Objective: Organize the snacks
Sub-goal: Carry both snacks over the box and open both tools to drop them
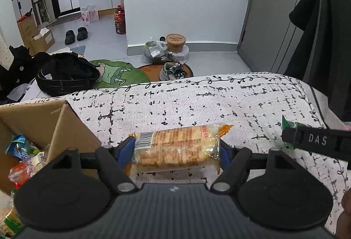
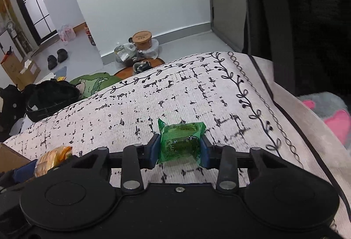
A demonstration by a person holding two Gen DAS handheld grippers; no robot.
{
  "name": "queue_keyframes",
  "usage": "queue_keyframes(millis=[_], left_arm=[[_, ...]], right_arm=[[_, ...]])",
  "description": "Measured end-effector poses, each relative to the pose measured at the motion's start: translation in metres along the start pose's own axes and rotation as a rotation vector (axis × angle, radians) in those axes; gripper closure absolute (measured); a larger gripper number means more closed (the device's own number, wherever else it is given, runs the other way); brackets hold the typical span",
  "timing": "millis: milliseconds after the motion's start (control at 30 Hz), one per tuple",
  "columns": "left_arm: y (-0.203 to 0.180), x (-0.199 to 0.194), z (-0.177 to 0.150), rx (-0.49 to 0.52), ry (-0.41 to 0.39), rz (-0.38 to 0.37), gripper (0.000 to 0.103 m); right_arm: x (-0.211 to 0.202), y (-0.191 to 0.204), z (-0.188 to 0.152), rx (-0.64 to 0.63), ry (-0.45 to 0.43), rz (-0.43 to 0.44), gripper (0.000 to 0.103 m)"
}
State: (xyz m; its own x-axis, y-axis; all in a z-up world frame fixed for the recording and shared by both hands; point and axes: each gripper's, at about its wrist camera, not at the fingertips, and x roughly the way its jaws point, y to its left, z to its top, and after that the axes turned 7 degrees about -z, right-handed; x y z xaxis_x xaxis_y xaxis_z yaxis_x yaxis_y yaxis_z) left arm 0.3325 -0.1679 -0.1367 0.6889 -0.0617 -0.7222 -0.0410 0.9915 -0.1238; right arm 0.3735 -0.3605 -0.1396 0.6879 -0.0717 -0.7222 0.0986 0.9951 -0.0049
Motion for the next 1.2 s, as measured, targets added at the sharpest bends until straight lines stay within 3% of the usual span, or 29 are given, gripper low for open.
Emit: queue_keyframes(millis=[667,1067,1200], left_arm=[[0.010,-0.067,0.007,0.061,-0.090,-0.098,0.029],[0.043,-0.112,0.007,0.064,-0.146,-0.109,0.029],[0.061,-0.130,0.014,0.056,-0.164,-0.110,0.029]], right_arm=[[-0.081,0.021,-0.020,0.036,-0.079,-0.024,0.066],[-0.113,0.050,-0.027,0.006,-0.116,0.000,0.066],[-0.126,0.065,-0.028,-0.002,-0.123,0.045,0.066]])
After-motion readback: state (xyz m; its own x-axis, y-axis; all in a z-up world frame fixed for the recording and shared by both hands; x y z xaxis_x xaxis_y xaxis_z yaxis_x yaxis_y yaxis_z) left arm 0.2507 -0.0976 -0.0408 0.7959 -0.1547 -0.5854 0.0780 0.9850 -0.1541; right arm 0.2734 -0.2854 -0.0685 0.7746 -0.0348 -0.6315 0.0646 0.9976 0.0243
